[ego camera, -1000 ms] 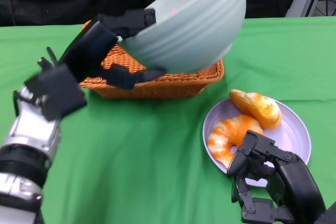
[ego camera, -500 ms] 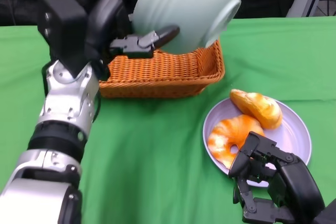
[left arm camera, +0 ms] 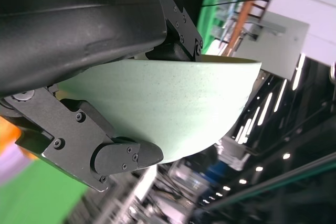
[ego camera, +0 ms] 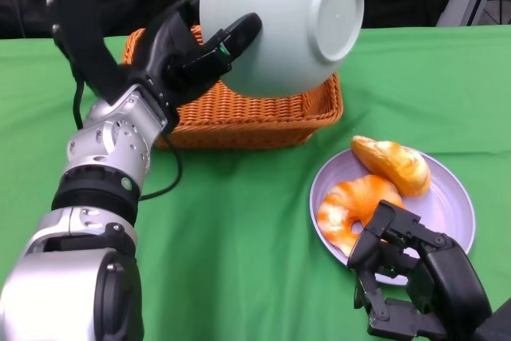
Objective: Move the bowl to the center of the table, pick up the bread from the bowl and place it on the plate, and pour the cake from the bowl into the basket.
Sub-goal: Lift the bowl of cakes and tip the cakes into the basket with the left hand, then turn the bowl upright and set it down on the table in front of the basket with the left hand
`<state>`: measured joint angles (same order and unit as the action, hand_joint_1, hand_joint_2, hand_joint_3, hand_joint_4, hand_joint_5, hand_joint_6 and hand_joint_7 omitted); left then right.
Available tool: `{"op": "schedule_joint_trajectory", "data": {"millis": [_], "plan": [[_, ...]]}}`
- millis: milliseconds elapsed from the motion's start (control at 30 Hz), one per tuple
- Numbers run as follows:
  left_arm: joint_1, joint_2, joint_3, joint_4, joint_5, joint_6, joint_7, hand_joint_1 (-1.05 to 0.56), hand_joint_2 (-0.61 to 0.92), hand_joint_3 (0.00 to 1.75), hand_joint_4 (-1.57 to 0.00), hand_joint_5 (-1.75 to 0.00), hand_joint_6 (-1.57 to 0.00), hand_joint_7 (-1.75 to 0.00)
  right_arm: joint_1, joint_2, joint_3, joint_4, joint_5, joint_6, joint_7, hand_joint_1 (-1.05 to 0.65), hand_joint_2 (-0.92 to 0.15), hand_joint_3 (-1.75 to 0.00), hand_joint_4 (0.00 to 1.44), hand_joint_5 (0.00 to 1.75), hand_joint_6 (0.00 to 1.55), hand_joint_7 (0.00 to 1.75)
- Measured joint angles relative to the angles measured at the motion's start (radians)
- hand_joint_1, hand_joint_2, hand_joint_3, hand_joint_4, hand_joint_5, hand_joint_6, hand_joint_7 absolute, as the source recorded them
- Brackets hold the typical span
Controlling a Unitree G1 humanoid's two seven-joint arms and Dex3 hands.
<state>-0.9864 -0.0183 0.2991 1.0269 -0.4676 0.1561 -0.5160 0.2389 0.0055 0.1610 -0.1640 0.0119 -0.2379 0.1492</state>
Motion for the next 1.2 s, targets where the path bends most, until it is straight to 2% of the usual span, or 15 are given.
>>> {"op": "schedule_joint_trajectory", "data": {"millis": [100, 300, 400, 467, 533, 633, 800, 1000, 1100, 1200], "plan": [[-0.015, -0.007, 0.032, 0.017, -0.016, 0.039, 0.0, -0.14, 0.78, 0.8, -0.8, -1.72, -0.8, -1.36, 0.0, 0.0, 0.0, 0.001, 0.0, -0.001, -0.004, 0.0, -0.55, -1.19, 0.78, 1.75, 0.58, 1.59], [-0.064, -0.024, 0.145, 0.048, -0.123, 0.183, 0.04, -0.19, 0.78, 0.66, -0.79, -1.75, -0.65, -1.53, 0.0, 0.0, 0.0, 0.001, 0.001, -0.005, -0.005, 0.01, -0.56, -1.2, 0.77, 1.75, 0.57, 1.58], [-0.075, -0.029, 0.189, 0.061, -0.158, 0.232, 0.064, -0.2, 0.8, 0.64, -0.79, -1.75, -0.63, -1.55, 0.0, 0.0, 0.0, 0.001, 0.002, -0.005, -0.005, 0.01, -0.56, -1.2, 0.77, 1.75, 0.56, 1.58], [-0.076, -0.029, 0.209, 0.069, -0.17, 0.251, 0.07, -0.22, 0.84, 0.58, -0.77, -1.75, -0.61, -1.58, 0.0, -0.001, 0.0, 0.002, 0.002, -0.008, -0.005, 0.01, -0.56, -1.2, 0.77, 1.75, 0.57, 1.59], [-0.077, -0.029, 0.228, 0.081, -0.179, 0.265, 0.084, -0.25, 0.9, 0.45, -0.77, -1.75, -0.63, -1.58, 0.0, -0.004, 0.0, 0.004, 0.001, -0.015, -0.005, 0.02, -0.56, -1.2, 0.78, 1.75, 0.58, 1.59], [-0.077, -0.03, 0.249, 0.098, -0.185, 0.274, 0.112, -0.26, 0.92, 0.4, -0.77, -1.75, -0.65, -1.59, 0.0, -0.006, 0.0, 0.012, 0.001, -0.029, -0.005, 0.02, -0.55, -1.2, 0.78, 1.75, 0.58, 1.59], [-0.084, -0.028, 0.29, 0.132, -0.202, 0.278, 0.181, -0.25, 0.92, 0.37, -0.81, -1.75, -0.67, -1.62, 0.0, -0.008, 0.0, 0.022, 0.001, -0.037, -0.005, 0.01, -0.55, -1.21, 0.78, 1.75, 0.59, 1.59], [-0.101, -0.028, 0.336, 0.134, -0.226, 0.303, 0.275, -0.23, 0.92, 0.44, -0.81, -1.75, -0.67, -1.63, -0.001, -0.008, 0.0, 0.03, 0.002, -0.049, -0.004, 0.0, -0.54, -1.22, 0.8, 1.75, 0.59, 1.6], [-0.102, -0.03, 0.34, 0.125, -0.232, 0.302, 0.301, -0.25, 0.92, 0.38, -0.81, -1.75, -0.65, -1.65, -0.002, -0.008, 0.0, 0.03, 0.005, -0.049, -0.002, 0.0, -0.54, -1.22, 0.8, 1.75, 0.59, 1.6], [-0.102, -0.033, 0.329, 0.11, -0.231, 0.301, 0.305, -0.23, 0.92, 0.4, -0.81, -1.75, -0.66, -1.63, -0.003, -0.008, 0.0, 0.03, 0.006, -0.049, -0.002, 0.0, -0.54, -1.23, 0.8, 1.75, 0.59, 1.6]]}}
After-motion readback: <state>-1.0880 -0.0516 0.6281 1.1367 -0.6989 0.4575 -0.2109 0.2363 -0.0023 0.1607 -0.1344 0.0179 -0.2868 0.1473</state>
